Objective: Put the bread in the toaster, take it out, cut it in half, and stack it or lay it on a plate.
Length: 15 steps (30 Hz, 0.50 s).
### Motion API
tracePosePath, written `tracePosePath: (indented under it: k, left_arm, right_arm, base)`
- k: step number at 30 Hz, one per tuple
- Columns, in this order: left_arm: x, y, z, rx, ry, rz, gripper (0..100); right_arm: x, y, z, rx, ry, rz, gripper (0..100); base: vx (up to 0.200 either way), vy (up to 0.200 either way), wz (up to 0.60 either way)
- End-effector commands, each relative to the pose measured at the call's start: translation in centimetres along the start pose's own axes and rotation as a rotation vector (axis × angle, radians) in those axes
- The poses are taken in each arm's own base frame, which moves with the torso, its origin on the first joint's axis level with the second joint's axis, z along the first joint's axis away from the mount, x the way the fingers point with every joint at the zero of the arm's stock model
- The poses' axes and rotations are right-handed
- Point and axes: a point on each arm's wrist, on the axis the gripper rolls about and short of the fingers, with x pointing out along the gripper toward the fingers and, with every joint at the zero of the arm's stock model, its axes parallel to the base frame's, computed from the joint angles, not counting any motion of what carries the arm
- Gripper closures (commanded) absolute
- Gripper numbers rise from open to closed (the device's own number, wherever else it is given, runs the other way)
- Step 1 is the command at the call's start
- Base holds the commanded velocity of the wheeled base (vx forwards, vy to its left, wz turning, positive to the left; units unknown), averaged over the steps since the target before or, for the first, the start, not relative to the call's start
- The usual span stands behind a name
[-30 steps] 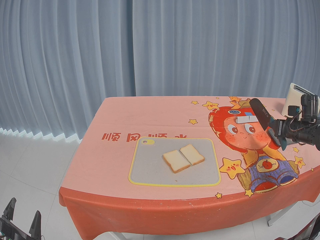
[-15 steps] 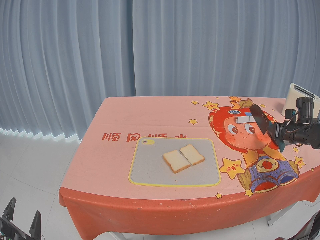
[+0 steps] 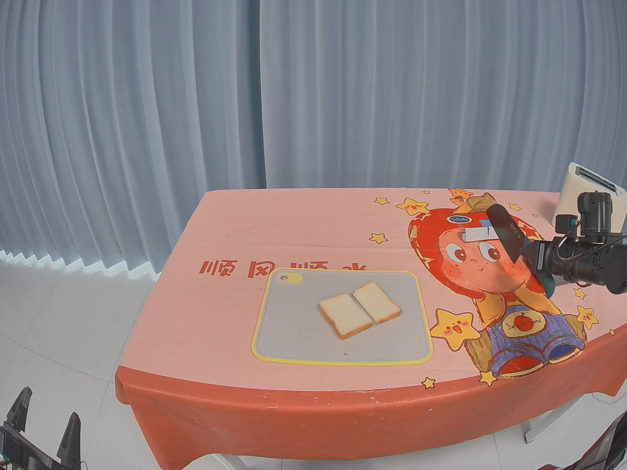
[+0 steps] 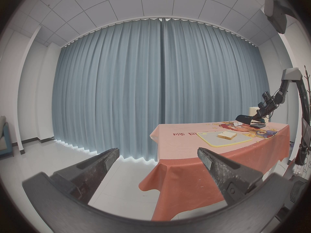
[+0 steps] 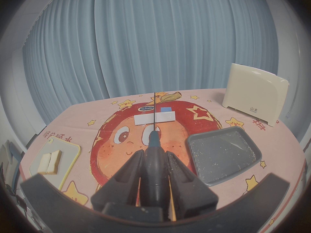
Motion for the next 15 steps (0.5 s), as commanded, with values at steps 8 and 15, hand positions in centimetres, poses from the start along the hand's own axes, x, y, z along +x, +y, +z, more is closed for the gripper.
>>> tracePosePath:
  k: [8, 15]
  left_arm:
    - [0.05, 0.00, -0.51, 0.000, 0.008, 0.000, 0]
    - [0.05, 0.00, -0.51, 0.000, 0.008, 0.000, 0]
  right_arm:
    - [0.16, 0.02, -0.23, -0.005, -0.001, 0.002, 100]
    - [0.52, 0.16, -0.44, -0.014, 0.008, 0.005, 100]
  base:
    - [0.000, 0.000, 0.00]
    - [0.000, 0.000, 0.00]
